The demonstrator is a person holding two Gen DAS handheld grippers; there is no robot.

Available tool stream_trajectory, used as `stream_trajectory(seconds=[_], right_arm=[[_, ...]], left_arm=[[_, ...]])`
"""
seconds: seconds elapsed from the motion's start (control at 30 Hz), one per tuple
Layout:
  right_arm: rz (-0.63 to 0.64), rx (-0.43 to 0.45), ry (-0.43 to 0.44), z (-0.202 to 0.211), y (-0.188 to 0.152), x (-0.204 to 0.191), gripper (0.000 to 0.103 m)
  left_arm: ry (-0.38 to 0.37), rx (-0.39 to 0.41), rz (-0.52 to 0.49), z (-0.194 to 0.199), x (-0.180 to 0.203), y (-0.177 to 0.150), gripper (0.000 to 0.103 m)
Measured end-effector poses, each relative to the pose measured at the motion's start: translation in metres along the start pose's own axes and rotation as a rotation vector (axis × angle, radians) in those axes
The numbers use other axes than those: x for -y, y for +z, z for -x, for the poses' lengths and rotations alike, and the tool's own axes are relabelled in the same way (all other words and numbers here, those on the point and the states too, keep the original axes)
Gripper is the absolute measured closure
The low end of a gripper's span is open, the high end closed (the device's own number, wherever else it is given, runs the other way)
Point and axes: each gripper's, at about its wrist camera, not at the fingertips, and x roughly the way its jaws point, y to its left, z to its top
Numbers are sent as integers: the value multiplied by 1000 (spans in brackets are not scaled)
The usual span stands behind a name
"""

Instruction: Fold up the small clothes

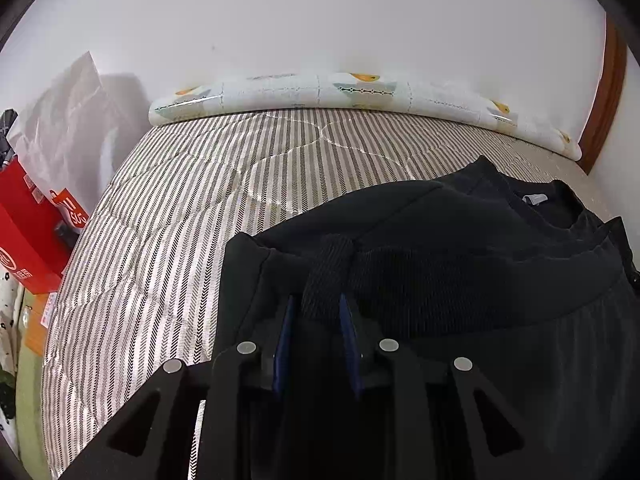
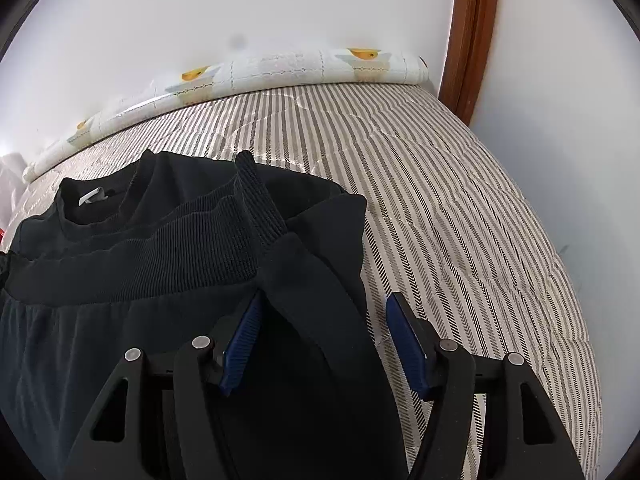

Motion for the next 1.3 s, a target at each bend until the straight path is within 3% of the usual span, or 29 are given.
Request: stream_trajectory(seconds=[0.27, 0.77, 1.0, 1.1, 1.3], right_arm=[[23, 11, -33, 3, -1, -5, 41], [-12, 24, -9, 6, -1, 3, 41], [1, 3, -74, 16, 2, 3, 37], [38, 12, -118, 38, -9, 3, 37], [70, 0, -89, 78, -67, 16, 37]], left_arm=[[-30, -3, 30, 0, -4, 0, 79], [-20, -2, 26, 1, -2, 0, 76], [-91, -72, 37, 15, -14, -6, 59], [-85, -79, 5, 29, -15, -25, 54], [-92, -32, 60, 67, -32, -60, 53]])
